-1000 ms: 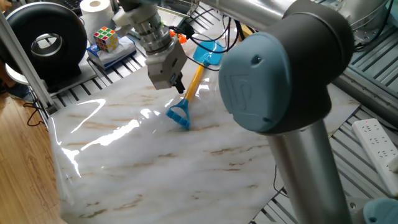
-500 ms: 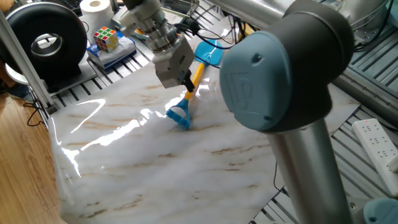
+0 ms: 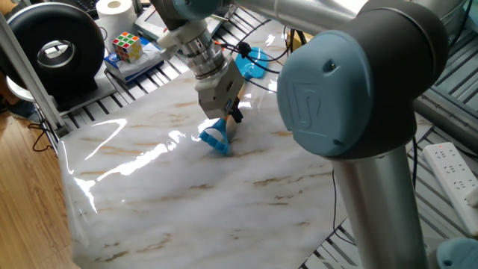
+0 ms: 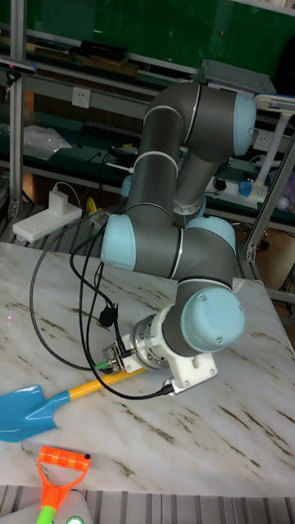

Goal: Use a shovel to scoop up an object

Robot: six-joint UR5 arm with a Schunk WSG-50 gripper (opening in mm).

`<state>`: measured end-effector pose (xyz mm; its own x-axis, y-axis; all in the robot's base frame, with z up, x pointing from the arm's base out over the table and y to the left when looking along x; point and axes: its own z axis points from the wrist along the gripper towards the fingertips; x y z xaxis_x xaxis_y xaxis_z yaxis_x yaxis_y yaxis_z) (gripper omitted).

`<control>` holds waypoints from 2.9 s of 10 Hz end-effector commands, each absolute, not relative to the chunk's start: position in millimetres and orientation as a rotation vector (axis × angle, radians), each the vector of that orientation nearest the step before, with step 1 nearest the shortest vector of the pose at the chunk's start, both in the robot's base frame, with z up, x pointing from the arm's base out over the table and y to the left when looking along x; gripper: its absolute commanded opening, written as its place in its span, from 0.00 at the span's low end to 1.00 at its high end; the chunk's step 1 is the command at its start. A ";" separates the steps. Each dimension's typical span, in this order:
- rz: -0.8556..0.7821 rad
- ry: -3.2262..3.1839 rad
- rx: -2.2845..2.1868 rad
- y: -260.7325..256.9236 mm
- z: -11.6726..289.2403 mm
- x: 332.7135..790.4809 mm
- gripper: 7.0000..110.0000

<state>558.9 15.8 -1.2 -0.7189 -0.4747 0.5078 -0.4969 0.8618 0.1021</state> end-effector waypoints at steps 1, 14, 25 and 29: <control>0.001 -2.557 0.680 39.9 -5.0 571.7 0.00; -0.089 -2.705 0.739 38.1 25.2 654.3 0.00; 0.205 -2.991 0.809 -20.1 36.1 762.5 0.00; 0.320 -2.924 0.916 -55.7 15.7 757.0 0.00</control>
<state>752.2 -33.0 23.9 -0.8356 -0.5360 0.1208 -0.5485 0.8264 -0.1273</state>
